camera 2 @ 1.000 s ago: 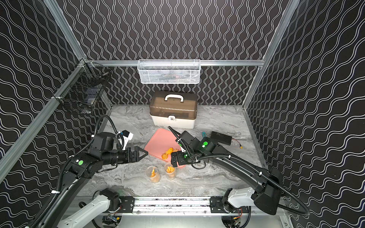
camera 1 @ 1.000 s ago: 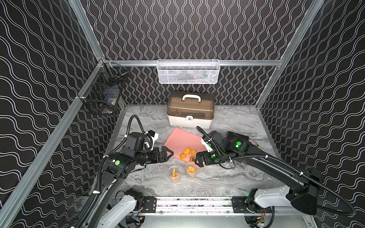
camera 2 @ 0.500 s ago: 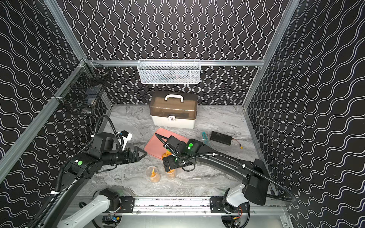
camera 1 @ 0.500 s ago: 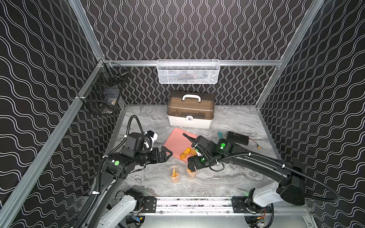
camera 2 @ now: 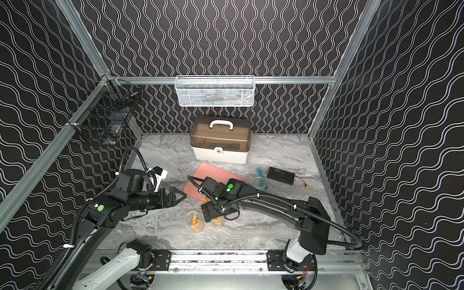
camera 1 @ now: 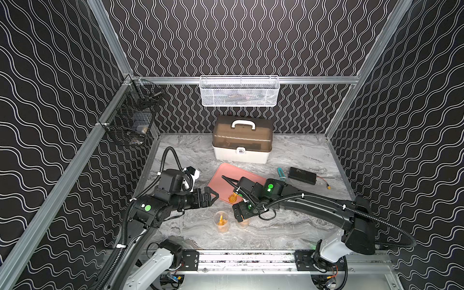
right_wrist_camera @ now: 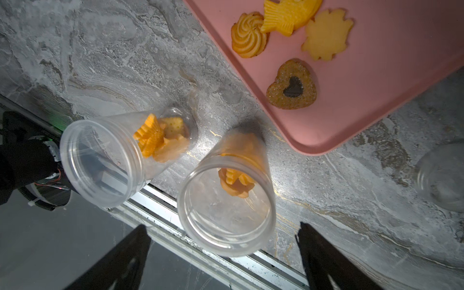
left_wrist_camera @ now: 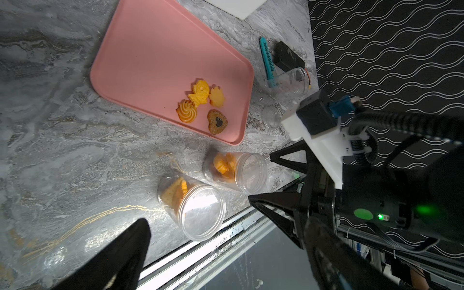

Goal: Pour the cookies out of the jar
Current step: Pick up the jar from the center of the board.

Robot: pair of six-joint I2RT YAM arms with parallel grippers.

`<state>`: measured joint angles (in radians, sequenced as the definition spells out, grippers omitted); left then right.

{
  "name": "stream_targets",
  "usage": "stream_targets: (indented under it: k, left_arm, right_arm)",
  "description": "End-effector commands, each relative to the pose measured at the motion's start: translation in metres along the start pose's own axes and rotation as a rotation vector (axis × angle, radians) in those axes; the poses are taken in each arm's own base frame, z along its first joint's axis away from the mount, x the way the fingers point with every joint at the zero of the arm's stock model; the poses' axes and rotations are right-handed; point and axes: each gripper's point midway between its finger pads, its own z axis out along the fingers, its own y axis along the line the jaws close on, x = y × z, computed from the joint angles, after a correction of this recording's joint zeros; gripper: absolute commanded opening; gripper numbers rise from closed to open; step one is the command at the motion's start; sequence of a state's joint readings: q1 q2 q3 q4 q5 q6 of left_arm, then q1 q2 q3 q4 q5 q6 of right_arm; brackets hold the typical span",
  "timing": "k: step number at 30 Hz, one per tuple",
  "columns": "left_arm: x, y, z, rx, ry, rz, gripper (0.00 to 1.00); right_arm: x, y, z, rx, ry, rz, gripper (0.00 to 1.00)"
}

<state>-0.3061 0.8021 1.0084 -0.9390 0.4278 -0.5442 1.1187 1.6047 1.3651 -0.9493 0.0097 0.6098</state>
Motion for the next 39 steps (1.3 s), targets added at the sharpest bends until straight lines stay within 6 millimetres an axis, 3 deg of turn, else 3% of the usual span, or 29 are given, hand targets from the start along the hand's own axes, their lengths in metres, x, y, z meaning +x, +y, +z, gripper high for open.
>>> stream_targets:
  k: [1, 11, 39]
  left_arm:
    - [-0.002, -0.003, -0.002, 0.006, -0.012, 0.035, 0.99]
    - [-0.003, -0.004, -0.003, 0.011, -0.014, 0.037, 0.99]
    - [-0.001, -0.002, -0.001, 0.009, -0.008, 0.036, 0.99]
  right_arm:
    - [0.003, -0.003, 0.002, 0.029, 0.019, 0.000, 0.93]
    - [0.006, -0.005, 0.010, 0.078, 0.053, -0.010, 0.87]
    - [0.008, -0.013, 0.031, 0.151, 0.095, -0.023, 0.85]
